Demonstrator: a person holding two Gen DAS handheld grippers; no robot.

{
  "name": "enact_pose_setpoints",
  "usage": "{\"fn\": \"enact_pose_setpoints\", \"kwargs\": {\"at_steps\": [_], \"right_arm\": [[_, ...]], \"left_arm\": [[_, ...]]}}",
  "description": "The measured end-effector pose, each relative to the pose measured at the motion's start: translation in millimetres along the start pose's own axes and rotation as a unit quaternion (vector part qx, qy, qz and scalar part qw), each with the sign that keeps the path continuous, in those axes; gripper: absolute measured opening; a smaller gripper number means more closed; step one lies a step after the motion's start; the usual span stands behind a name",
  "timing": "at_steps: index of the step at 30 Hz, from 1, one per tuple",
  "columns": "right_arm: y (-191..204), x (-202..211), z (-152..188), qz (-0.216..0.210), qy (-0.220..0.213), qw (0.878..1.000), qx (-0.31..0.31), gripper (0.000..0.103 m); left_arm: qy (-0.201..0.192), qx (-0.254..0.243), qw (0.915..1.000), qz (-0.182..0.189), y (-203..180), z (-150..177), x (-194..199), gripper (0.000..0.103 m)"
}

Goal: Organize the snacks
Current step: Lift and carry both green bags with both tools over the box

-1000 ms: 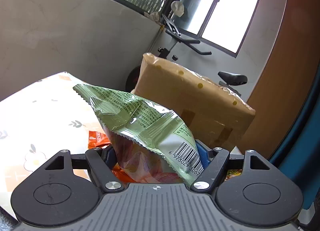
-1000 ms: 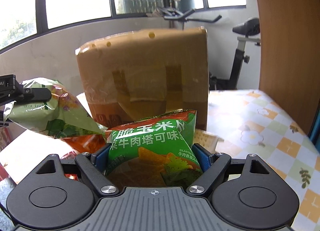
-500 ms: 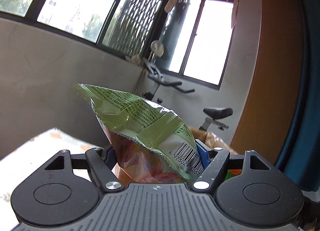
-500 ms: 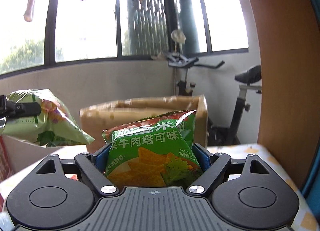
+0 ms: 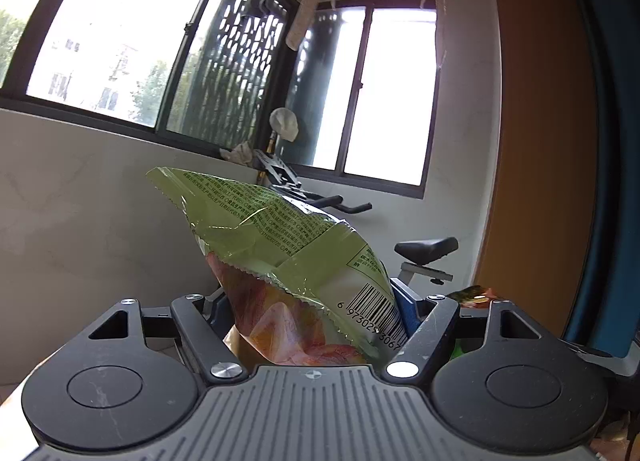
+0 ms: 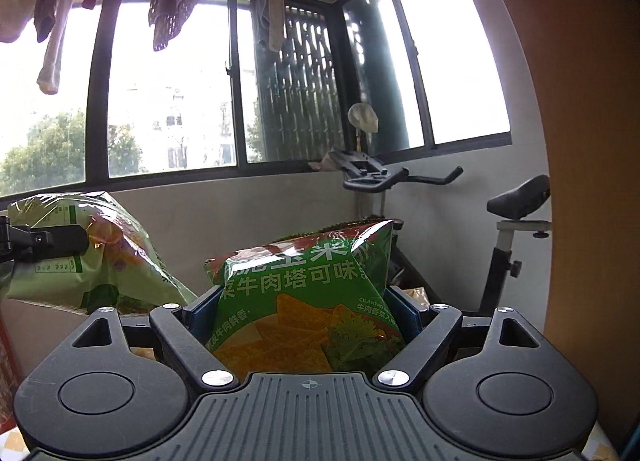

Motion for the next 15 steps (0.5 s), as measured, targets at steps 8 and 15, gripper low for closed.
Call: {"fn": "enact_pose_setpoints", "kwargs": {"at_steps": [8, 15], "right_arm": [[-12, -61, -7, 0.011, 0.017, 1.000, -0.015, 0.082], [-20, -105, 13, 0.026, 0.062, 0.997, -0.029, 0.082]], "left_arm": [[0.037, -0.018, 0.9987, 0.032, -7, 7, -55, 0.076], [0.068, 0.026, 0.9952, 0.065, 11, 19, -94, 0.071]]}}
Point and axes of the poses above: each gripper's, at about its wrist camera, not at the fingertips, and x roughly against the way its jaws point, y to its left, z to its underside, the point moved 10 cm from there along -x, roughly the way its jaws point, and after that the axes turned 12 degrees about -x, right-handed, at the moved point
